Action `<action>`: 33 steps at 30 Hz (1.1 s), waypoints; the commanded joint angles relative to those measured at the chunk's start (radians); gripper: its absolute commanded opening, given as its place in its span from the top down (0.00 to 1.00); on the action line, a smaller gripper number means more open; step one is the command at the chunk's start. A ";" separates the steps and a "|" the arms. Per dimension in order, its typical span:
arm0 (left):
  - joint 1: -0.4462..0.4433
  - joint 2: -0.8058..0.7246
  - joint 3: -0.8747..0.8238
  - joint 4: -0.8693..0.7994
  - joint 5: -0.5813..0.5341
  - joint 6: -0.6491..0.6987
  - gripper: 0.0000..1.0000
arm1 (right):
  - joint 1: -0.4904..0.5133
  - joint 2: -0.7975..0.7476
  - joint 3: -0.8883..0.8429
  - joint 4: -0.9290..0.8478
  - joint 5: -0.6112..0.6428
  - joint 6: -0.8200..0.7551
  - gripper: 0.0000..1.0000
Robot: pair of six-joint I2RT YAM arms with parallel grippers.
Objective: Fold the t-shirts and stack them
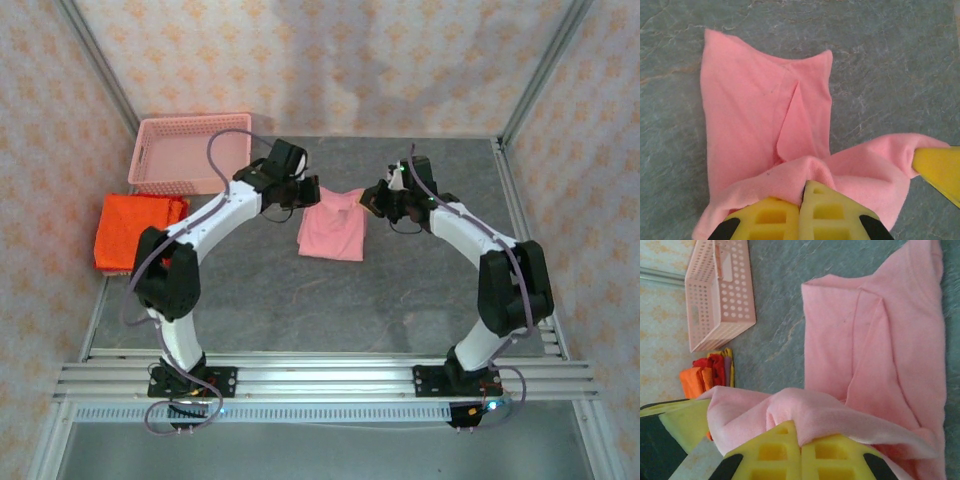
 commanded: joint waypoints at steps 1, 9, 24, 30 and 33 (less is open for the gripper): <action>0.020 0.073 0.097 -0.051 0.011 0.038 1.00 | -0.019 0.044 0.061 0.071 -0.015 -0.001 1.00; 0.055 0.188 0.200 -0.065 -0.009 0.045 1.00 | -0.044 0.200 0.172 0.085 -0.037 -0.010 1.00; 0.096 0.387 0.406 -0.103 0.017 0.039 0.69 | -0.056 0.433 0.358 0.149 -0.006 0.000 0.77; 0.098 0.375 0.408 -0.089 0.012 0.028 0.11 | -0.057 0.403 0.358 0.189 0.023 -0.004 0.42; 0.098 0.326 0.355 -0.044 -0.009 0.025 0.00 | -0.057 0.345 0.312 0.199 0.074 -0.028 0.35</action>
